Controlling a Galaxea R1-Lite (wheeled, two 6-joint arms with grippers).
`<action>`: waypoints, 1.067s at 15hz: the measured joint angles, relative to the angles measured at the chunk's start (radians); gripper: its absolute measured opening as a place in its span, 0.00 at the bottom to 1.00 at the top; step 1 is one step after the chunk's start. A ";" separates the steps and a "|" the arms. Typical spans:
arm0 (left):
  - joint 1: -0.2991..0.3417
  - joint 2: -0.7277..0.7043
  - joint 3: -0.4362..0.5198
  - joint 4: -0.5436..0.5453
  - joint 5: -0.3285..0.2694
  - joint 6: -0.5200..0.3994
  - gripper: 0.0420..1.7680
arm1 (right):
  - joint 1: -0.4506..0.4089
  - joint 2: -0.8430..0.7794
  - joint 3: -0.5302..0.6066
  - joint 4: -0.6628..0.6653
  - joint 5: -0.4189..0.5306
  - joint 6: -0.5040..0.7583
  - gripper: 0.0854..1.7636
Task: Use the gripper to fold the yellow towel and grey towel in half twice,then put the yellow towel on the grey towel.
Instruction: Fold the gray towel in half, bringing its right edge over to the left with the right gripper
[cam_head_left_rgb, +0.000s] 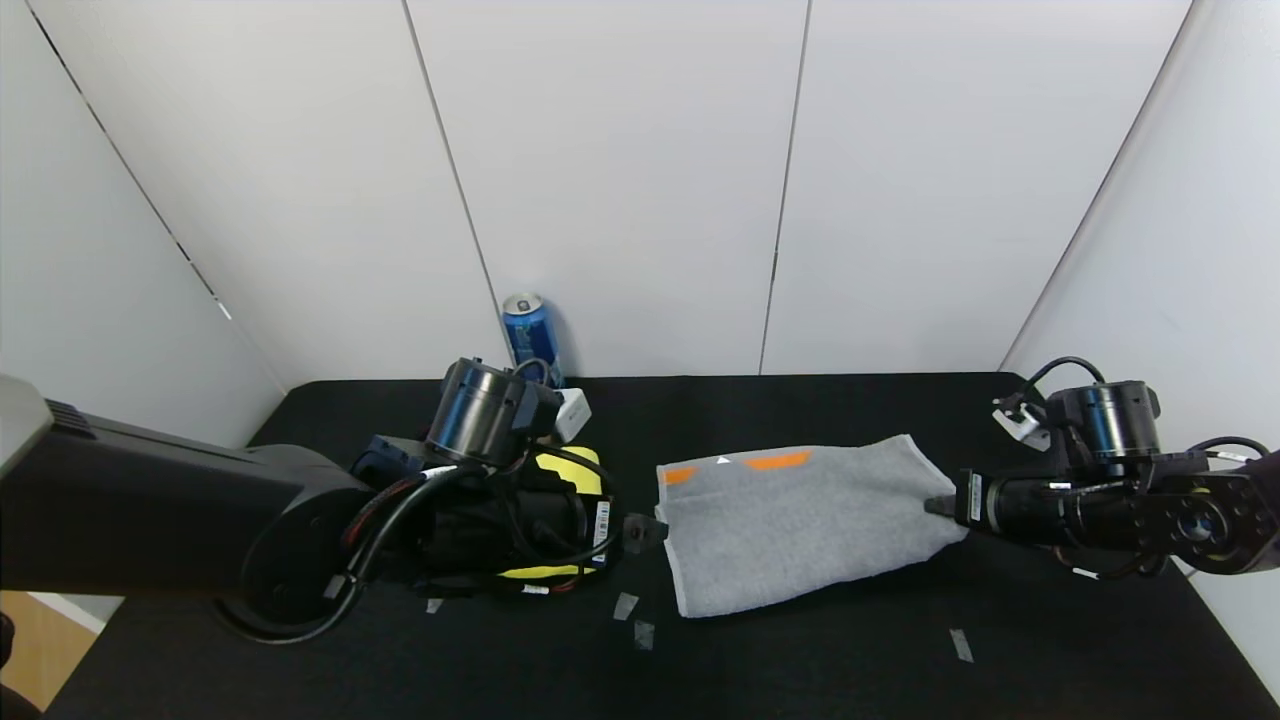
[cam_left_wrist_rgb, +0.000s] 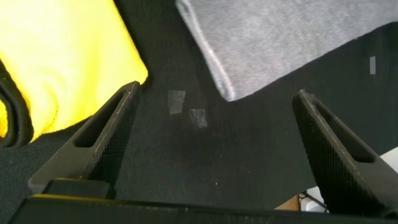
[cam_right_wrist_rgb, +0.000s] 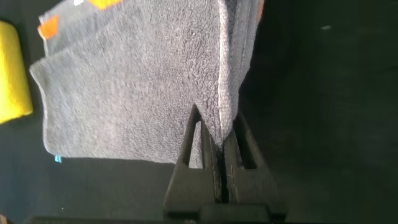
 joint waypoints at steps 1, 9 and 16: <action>0.000 0.000 0.000 0.000 0.000 0.000 0.97 | -0.015 -0.009 0.000 0.009 0.003 -0.001 0.04; 0.001 0.000 0.002 0.001 0.001 -0.002 0.97 | -0.012 -0.062 0.010 0.017 0.011 0.000 0.04; 0.002 0.000 0.001 0.000 0.001 -0.001 0.97 | 0.155 -0.076 -0.012 0.017 0.000 0.005 0.04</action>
